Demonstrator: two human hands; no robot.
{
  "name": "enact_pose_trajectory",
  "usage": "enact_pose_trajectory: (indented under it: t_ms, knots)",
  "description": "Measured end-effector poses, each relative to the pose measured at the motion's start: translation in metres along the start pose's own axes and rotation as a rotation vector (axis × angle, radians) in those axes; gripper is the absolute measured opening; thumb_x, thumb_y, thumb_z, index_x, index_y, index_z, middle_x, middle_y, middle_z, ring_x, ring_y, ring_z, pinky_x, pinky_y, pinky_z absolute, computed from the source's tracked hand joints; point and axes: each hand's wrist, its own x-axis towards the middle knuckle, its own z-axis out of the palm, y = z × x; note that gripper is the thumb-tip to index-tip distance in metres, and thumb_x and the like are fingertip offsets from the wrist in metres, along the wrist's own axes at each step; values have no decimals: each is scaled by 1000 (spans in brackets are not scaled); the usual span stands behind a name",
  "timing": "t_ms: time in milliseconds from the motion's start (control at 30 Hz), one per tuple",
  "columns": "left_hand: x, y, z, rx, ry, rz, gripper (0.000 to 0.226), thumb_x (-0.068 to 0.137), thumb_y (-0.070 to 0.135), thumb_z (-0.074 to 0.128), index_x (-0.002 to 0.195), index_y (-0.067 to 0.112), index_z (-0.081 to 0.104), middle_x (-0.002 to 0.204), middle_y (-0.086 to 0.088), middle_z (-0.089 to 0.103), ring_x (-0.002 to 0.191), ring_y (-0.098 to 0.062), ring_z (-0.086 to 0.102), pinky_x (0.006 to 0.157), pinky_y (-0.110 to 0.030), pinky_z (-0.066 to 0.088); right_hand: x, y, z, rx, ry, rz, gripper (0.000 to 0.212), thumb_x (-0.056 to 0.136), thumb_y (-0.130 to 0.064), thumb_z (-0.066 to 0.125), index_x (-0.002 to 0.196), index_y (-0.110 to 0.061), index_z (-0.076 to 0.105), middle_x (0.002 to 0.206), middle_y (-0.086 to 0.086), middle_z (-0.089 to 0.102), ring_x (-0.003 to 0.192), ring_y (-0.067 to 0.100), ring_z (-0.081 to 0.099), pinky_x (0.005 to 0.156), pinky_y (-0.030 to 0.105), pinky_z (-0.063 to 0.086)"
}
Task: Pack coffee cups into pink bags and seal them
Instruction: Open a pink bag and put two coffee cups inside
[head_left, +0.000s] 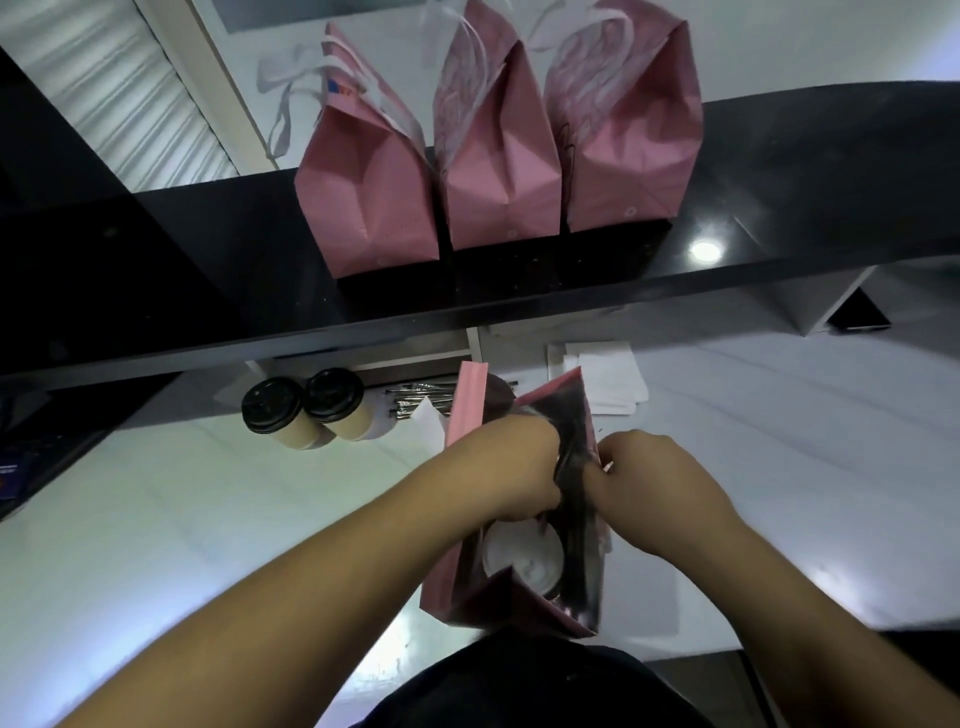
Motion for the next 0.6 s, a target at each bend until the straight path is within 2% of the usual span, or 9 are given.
enact_pose_trajectory:
  t_ms: [100,167,233,300,367,433,500,567,600]
  knots:
    - [1,-4,-1,-49,44,-6,27,93,15,61,68,8,58,65,-7,54,60,-23,51,49,-32,37,0,1,-1,5,0,-8,32,93,-35,51,73,-13,64,66,3,65,63,24,63,59,39,57]
    - [-4,-6,-5,-78,75,11,22,94,17,57,88,4,74,85,-12,71,79,-28,66,65,-42,56,0,4,0,13,-3,-5,33,92,-35,51,72,-13,62,64,3,64,62,24,62,58,40,56]
    - [-13,-11,-9,-136,144,36,26,93,20,57,104,12,79,104,-5,78,93,-22,71,78,-39,61,-1,7,2,6,1,-6,33,92,-36,50,70,-14,61,63,2,63,61,24,61,56,37,54]
    - [-26,-22,-12,-191,233,45,18,93,25,63,104,25,77,98,12,76,87,-9,69,71,-26,56,-2,9,3,-4,12,-15,31,92,-39,50,75,-16,64,65,0,65,62,22,62,58,36,57]
    - [-39,-38,-13,-204,323,4,2,90,33,69,89,34,68,82,17,69,75,0,63,61,-21,47,0,11,3,-5,45,-29,29,92,-45,51,88,-19,62,68,-3,64,63,19,63,59,36,57]
    - [-54,-58,-7,-205,382,-62,18,86,41,72,79,33,58,71,12,62,64,-2,57,55,-23,41,2,11,3,-7,89,-49,27,93,-50,52,105,-26,50,71,-8,62,63,16,62,56,35,54]
    - [-68,-71,1,-224,372,-121,29,84,53,70,78,30,54,69,6,61,59,-8,55,52,-26,42,5,9,3,-47,175,-103,36,93,-47,56,120,-30,39,84,-6,65,64,16,61,54,35,54]
    - [-80,-75,13,-223,315,-170,43,78,70,64,81,29,52,74,5,62,62,-11,56,55,-31,46,11,5,2,-125,281,-190,49,90,-40,60,131,-28,36,106,0,63,78,20,59,58,33,52]
    - [-84,-74,19,-229,291,-181,48,73,78,59,83,31,50,77,8,62,64,-9,57,56,-31,46,16,3,1,-164,318,-231,54,89,-37,62,136,-26,37,115,2,61,90,23,59,66,35,53]
